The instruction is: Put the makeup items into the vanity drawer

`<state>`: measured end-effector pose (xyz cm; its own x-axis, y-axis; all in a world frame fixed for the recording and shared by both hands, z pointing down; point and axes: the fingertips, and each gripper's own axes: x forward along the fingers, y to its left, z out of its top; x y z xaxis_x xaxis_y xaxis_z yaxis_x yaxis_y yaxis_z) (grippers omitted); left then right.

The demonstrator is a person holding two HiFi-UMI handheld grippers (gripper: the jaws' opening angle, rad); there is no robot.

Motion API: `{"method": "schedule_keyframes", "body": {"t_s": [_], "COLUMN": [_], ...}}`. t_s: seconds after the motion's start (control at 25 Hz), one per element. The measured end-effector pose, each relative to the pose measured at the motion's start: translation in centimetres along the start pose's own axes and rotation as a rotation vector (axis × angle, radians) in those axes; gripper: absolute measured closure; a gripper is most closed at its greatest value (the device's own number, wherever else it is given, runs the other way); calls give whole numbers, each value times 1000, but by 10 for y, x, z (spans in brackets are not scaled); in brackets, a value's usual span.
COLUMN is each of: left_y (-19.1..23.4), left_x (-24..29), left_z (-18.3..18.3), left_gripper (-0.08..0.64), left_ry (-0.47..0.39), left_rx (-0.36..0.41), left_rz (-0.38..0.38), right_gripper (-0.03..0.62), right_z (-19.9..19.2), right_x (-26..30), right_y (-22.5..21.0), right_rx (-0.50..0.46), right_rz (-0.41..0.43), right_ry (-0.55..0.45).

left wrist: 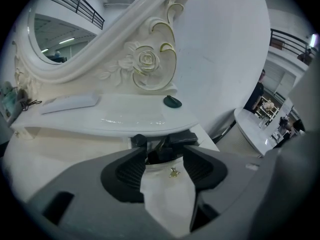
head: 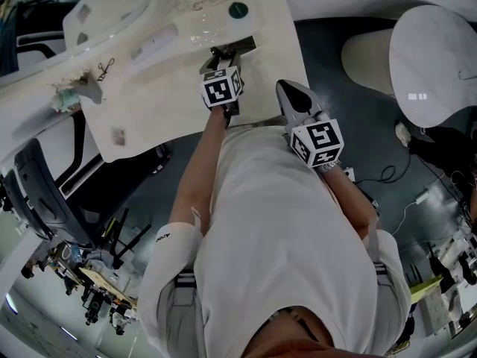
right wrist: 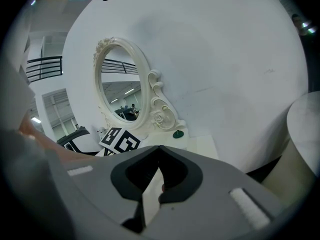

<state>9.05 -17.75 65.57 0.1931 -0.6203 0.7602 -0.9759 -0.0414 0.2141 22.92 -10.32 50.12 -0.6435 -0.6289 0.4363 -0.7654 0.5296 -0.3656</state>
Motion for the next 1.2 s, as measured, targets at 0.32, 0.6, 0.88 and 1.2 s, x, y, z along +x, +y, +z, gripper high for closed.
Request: {"method": "schedule_keyframes", "body": {"t_s": [0.32, 0.6, 0.88, 1.2], "left_y": [-2, 4, 18, 50], "left_x": [-12, -31, -59, -105], "left_z": [0, -7, -7, -5], "left_gripper": [330, 427, 523, 552], "left_ry": [-29, -48, -105, -177], "left_rx": [-1, 14, 11, 19], "left_rz": [-21, -28, -34, -61], "right_gripper": [584, 584, 584, 584], "right_z": [-1, -3, -4, -5], "right_x": [0, 4, 6, 23], "right_y": [8, 27, 53, 101], "right_rx": [-7, -26, -49, -92], "right_rz": [0, 5, 1, 13], "right_ry": [-2, -5, -12, -14]}}
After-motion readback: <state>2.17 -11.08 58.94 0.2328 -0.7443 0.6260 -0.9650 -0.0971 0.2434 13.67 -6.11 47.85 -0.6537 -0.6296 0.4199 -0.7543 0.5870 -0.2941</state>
